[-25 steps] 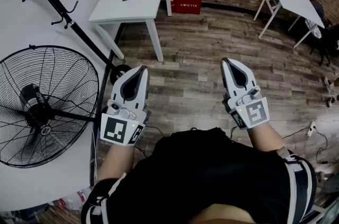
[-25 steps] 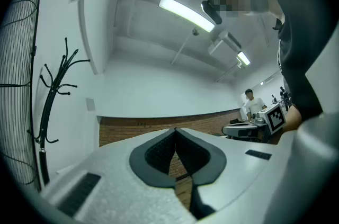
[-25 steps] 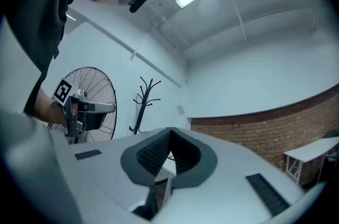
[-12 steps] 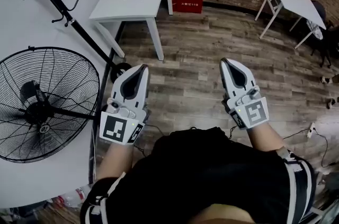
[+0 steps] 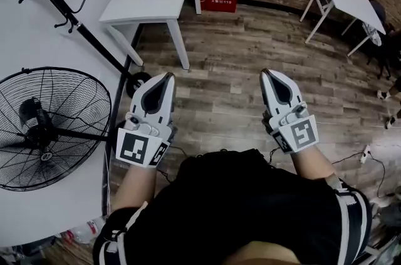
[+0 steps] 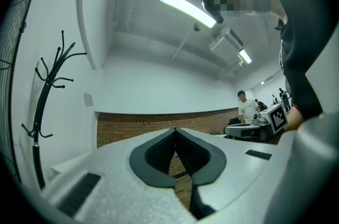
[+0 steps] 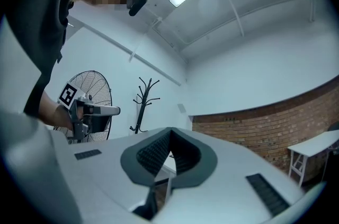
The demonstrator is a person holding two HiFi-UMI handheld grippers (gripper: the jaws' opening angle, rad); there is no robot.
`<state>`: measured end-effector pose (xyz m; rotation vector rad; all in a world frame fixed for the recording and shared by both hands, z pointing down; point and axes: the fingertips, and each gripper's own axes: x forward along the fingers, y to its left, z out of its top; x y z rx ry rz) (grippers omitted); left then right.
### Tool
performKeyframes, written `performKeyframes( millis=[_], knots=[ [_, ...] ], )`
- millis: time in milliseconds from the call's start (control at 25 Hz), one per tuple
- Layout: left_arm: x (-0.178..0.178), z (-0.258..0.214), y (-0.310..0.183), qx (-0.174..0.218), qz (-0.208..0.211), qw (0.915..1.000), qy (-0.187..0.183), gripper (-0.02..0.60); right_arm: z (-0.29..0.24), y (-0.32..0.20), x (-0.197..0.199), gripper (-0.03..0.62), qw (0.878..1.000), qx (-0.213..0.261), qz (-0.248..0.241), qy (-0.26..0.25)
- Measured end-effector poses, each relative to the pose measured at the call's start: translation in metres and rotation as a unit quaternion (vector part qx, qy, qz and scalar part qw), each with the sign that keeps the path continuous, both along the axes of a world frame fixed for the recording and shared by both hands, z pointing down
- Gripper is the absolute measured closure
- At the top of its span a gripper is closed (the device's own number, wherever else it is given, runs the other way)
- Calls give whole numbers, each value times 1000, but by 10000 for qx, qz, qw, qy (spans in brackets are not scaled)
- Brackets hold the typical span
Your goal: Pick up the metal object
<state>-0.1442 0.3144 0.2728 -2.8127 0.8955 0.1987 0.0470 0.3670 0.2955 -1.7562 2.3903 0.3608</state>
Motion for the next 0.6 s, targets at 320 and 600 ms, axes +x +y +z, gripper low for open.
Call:
performKeyframes(
  millis=[320, 600],
  knots=[
    [57, 3, -8, 62, 200, 9998, -62, 572, -2, -4, 46, 599, 9999, 114, 31, 7],
    [101, 0, -35, 143, 570, 9982, -131, 573, 1, -21, 75, 599, 9996, 122, 180, -176]
  ],
)
